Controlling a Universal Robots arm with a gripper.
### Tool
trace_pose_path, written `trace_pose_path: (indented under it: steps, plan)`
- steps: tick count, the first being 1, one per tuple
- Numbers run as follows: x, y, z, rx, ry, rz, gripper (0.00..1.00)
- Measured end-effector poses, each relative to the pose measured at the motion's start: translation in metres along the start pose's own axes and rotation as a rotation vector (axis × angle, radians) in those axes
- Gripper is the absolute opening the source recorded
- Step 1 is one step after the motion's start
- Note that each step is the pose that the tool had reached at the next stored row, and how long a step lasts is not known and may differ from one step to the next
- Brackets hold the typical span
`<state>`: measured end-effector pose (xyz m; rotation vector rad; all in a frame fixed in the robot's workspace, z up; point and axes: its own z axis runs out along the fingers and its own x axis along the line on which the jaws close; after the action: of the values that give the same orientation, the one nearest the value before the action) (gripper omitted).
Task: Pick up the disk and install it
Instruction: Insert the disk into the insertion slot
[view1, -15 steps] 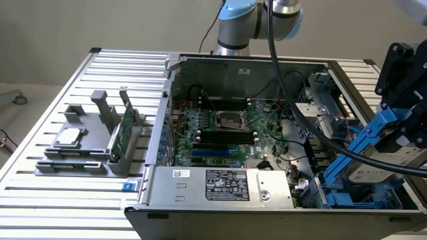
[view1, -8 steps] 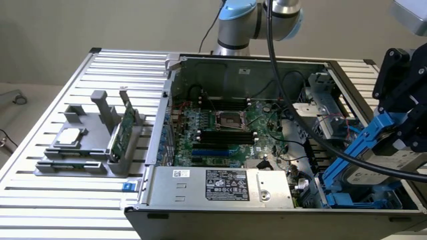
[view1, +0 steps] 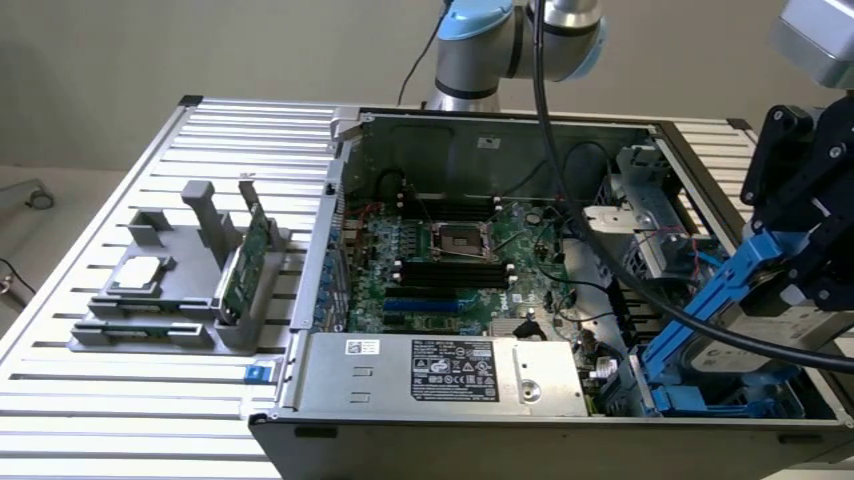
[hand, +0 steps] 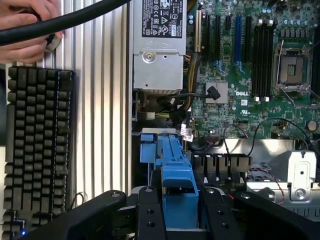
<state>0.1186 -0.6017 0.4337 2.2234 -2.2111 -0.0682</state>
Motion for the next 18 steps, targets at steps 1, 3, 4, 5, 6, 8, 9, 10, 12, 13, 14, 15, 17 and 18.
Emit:
trace_pose_path:
  steps: [1, 3, 4, 5, 6, 8, 9, 10, 12, 13, 14, 15, 17, 18]
  plan:
    - [0.0000, 0.0000, 0.0007, 0.0000, 0.0000, 0.000, 0.33]
    - [0.0000, -0.0001, 0.0017, -0.0002, 0.0000, 0.000, 0.33]
    - [0.0000, -0.0001, 0.0021, -0.0003, 0.0001, 0.000, 0.33]
    - [0.0000, -0.0001, 0.0024, -0.0003, 0.0000, 0.000, 0.33]
    - [-0.0001, -0.0001, 0.0028, -0.0004, -0.0001, 0.000, 0.33]
    - [-0.0002, -0.0001, 0.0034, -0.0006, -0.0002, 0.000, 0.33]
    - [-0.0005, -0.0001, 0.0036, -0.0006, -0.0001, 0.000, 0.33]
    - [-0.0008, -0.0002, 0.0038, -0.0006, 0.0000, 0.000, 0.33]
    - [-0.0021, -0.0002, 0.0044, -0.0007, -0.0001, 0.000, 0.33]
    - [-0.0028, -0.0002, 0.0046, -0.0007, 0.0001, 0.000, 0.33]
    - [-0.0034, -0.0003, 0.0050, -0.0007, -0.0001, 0.000, 0.33]
    - [-0.0038, -0.0003, 0.0053, -0.0007, -0.0001, 0.000, 0.33]
    - [-0.0040, -0.0003, 0.0061, -0.0007, -0.0003, 0.000, 0.33]
    - [-0.0041, -0.0003, 0.0065, -0.0007, -0.0002, 0.000, 0.33]
